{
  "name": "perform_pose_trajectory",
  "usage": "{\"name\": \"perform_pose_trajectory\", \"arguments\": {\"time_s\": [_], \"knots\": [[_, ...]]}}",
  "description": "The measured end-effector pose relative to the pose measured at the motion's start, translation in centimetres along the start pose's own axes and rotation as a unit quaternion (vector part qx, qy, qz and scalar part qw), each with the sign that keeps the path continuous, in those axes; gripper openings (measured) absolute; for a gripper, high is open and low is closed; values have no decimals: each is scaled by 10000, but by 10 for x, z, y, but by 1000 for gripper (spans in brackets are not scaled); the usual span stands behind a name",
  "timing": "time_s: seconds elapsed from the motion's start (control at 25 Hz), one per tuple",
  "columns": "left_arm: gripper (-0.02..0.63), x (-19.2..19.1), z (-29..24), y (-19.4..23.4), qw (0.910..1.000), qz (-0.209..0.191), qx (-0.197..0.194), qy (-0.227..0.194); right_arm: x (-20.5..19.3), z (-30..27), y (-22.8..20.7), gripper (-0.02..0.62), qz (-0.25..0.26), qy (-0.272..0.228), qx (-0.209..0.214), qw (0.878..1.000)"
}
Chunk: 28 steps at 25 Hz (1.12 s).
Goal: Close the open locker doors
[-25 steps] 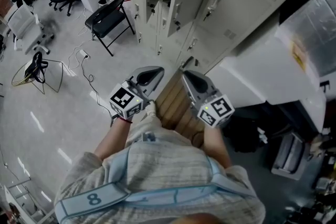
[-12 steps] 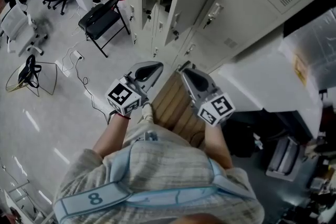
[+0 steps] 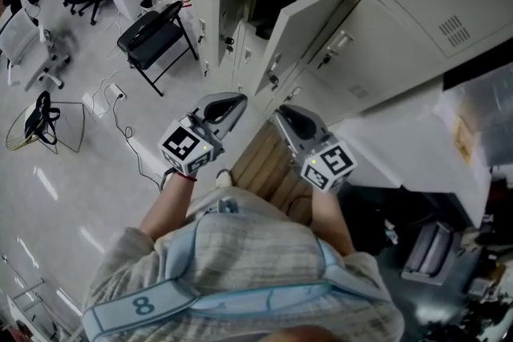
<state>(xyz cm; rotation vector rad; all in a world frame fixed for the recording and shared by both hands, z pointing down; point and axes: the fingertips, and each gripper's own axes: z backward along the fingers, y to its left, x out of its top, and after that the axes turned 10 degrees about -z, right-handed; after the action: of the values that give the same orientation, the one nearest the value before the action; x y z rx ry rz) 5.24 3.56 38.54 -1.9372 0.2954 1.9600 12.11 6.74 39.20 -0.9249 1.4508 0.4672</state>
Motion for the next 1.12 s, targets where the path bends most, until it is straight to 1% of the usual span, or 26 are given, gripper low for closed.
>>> {"name": "perform_pose_trajectory", "arguments": {"time_s": [0.12, 0.28, 0.4, 0.48, 0.6, 0.72, 0.84, 0.96, 1.12], "knots": [[3, -1, -6, 18, 10000, -60, -15, -25, 4, -13, -12, 28, 8, -52, -47, 10000], [3, 2, -12, 30, 10000, -75, -33, -21, 12, -22, -21, 28, 49, -69, -66, 9999], [3, 1, -13, 38, 9999, -134, -35, -6, 20, -31, -26, 28, 192, -47, -13, 9998], [3, 0, -11, 47, 10000, -73, 61, 7, 25, -37, -27, 41, 306, -13, 62, 9995], [3, -1, -8, 60, 9997, 92, 221, 44, 31, -44, -30, 41, 406, 61, 181, 9990], [3, 6, -10, 73, 9991, 132, 394, 32, 50, -46, -34, 55, 473, -40, 265, 9985], [3, 11, -14, 83, 9986, 88, 515, 56, 65, -49, -38, 55, 570, -101, 323, 9978], [3, 13, -15, 91, 9982, 22, 600, 96, 69, -56, -41, 57, 581, -86, 354, 9976], [3, 9, -19, 96, 9977, 58, 648, 209, 69, -63, -48, 57, 497, -16, 342, 9982]]}}
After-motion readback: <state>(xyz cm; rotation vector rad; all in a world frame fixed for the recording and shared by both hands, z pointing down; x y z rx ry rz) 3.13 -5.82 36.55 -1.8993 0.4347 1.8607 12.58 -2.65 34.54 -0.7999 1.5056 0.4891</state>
